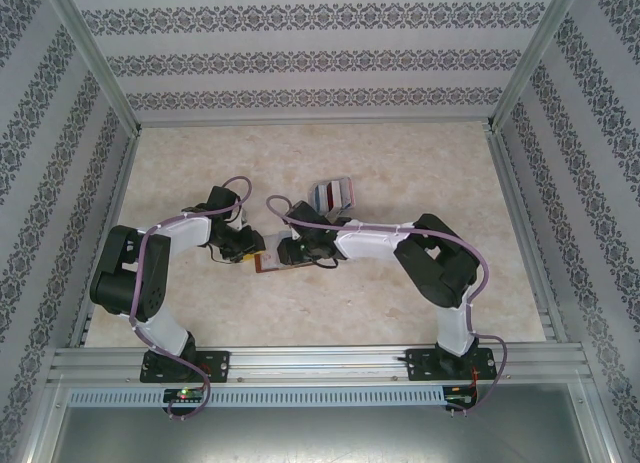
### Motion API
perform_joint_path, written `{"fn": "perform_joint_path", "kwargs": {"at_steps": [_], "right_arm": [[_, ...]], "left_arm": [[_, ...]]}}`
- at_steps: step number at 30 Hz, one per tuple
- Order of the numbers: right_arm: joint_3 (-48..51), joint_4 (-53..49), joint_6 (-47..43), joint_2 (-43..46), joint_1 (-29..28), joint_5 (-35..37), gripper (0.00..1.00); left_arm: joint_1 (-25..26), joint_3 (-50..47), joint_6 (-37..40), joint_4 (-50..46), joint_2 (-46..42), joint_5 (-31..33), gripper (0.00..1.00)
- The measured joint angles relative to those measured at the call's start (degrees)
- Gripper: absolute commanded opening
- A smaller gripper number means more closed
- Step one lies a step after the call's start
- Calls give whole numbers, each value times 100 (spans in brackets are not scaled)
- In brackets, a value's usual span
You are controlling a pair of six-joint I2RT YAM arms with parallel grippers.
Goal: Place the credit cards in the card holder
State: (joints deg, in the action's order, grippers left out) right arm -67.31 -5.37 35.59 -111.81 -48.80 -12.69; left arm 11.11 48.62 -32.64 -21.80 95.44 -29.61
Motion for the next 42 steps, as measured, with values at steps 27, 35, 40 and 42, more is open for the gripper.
{"fn": "perform_joint_path", "kwargs": {"at_steps": [27,35,40,42], "right_arm": [[-1228,1360,129,-463,-413,-1937,38],[-63,254,-11,800,-4,136,55],[74,-304,273,697,170,756,56],[74,-372,354,560,105,785,54]], "left_arm": [[-1222,-400,-890,1014,0,-1237,37],[-1257,-426,-968,1005,-533,-807,41],[-1196,-426,-876,890,-732,-525,41],[-1169,-426,-841,855,-732,-466,41]]}}
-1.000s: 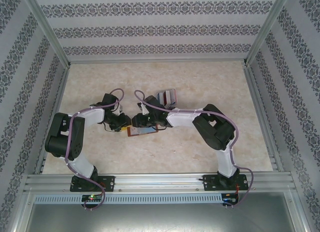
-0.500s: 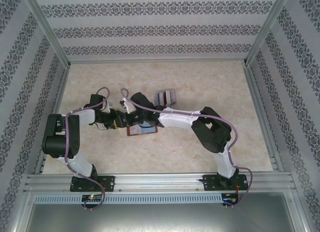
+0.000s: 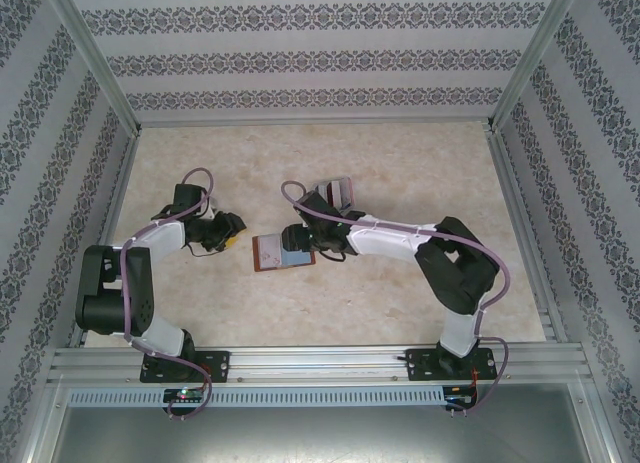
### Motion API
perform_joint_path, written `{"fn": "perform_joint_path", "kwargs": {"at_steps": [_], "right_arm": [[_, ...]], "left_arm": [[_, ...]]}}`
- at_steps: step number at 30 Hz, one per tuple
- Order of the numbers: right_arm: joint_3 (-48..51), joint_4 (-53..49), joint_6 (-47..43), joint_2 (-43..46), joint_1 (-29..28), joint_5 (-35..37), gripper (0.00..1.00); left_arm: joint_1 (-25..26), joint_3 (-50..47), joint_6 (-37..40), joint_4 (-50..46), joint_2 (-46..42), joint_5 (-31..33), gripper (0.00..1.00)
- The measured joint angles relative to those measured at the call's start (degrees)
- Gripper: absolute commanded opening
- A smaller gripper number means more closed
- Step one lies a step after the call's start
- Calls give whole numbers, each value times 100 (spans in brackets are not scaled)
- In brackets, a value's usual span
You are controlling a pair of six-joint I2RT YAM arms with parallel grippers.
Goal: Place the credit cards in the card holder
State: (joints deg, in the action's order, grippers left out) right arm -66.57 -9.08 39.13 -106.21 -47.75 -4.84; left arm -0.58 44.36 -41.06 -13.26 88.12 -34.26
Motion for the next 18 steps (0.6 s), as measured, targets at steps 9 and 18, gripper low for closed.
{"fn": "perform_joint_path", "kwargs": {"at_steps": [9,18], "right_arm": [[-133,-258,85,-380,-125,129,52],[-271,72,168,-579,-127,-332,48]], "left_arm": [[92,-7,50,-4,61,46,41],[103,-96,50,7,131,26,40]]}}
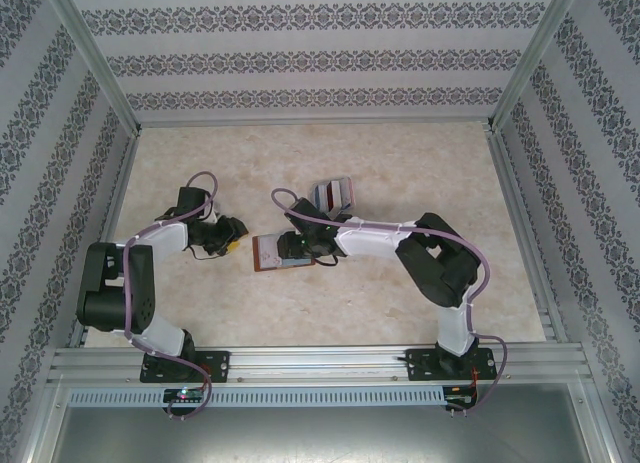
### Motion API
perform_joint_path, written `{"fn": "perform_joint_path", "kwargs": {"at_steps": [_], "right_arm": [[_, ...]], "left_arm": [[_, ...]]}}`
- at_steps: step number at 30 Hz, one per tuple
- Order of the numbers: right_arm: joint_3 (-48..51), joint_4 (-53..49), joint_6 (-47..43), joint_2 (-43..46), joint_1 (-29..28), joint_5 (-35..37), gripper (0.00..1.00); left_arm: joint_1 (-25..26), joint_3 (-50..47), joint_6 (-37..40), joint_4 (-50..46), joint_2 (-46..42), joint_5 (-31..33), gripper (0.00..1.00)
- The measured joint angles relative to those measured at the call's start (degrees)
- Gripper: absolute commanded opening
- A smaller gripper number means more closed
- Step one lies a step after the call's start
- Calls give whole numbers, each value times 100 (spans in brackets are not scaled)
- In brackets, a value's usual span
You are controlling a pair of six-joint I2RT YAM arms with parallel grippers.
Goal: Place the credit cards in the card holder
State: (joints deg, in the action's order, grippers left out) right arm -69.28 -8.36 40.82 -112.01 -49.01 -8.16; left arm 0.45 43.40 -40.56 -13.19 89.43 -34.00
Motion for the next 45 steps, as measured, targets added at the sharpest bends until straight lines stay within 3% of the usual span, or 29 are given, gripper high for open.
{"fn": "perform_joint_path", "kwargs": {"at_steps": [10,15,20,28,45], "right_arm": [[4,1368,479,-138,13,-1224,47],[-90,1928,800,-527,15,-1683,44],[-96,1167,811,-319,15,-1165,55],[-129,-144,726,393,9,7,56],[-656,-708,767,-330,-76,98,50]], "left_arm": [[37,-81,-11,114,107,-83,40],[35,-157,-190,411,129,-275,34],[37,-155,-188,450,153,-282,36],[157,-225,-173,413,138,-146,36],[260,-470,-179,621,116,-203,32]]}}
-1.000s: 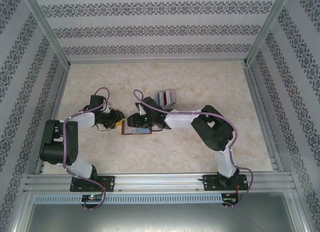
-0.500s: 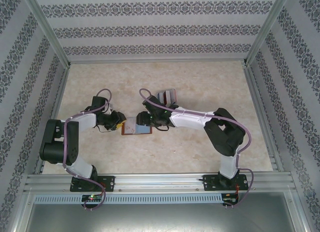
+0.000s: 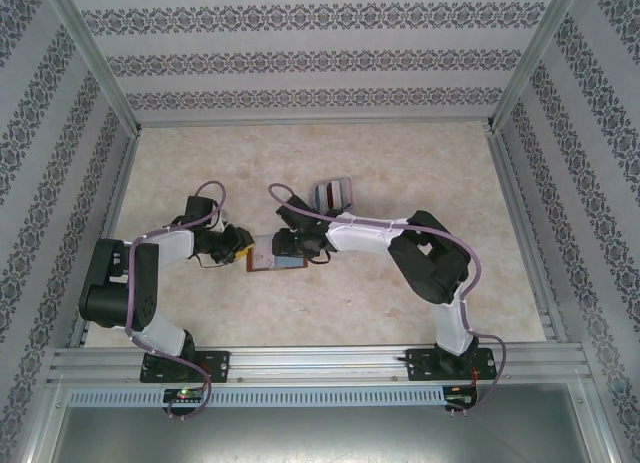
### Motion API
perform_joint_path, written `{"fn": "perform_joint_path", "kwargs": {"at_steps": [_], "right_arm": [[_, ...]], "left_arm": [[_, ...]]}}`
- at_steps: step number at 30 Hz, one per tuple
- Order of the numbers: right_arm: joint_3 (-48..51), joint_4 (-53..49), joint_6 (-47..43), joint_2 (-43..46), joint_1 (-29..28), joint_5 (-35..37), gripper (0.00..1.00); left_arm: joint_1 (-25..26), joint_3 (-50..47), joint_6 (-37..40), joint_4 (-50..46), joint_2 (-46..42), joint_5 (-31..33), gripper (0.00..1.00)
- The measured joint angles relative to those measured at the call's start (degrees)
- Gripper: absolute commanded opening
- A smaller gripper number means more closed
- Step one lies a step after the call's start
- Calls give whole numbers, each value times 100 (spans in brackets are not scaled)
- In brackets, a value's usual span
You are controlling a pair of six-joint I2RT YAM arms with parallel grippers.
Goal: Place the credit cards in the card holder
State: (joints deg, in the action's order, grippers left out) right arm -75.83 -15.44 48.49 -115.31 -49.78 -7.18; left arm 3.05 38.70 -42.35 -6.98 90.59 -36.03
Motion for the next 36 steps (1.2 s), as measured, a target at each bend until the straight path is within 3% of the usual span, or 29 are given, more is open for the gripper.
{"fn": "perform_joint_path", "kwargs": {"at_steps": [6,14,19,27,36], "right_arm": [[-39,389,149,-151,2,-492,49],[264,2234,855,-407,0,-1587,46],[254,2612,1051,-560,28,-1786,46],[164,2999,1143,-636,28,-2024,46],[-251,3453,999,-750,-243,-2562,46]], "left_arm": [[0,-24,-11,46,2,-15,31],[0,-59,-92,221,59,-105,28],[-55,-59,-247,369,136,-131,28],[-304,-59,-498,496,127,-232,40],[-514,-55,-568,450,59,-256,43]]}}
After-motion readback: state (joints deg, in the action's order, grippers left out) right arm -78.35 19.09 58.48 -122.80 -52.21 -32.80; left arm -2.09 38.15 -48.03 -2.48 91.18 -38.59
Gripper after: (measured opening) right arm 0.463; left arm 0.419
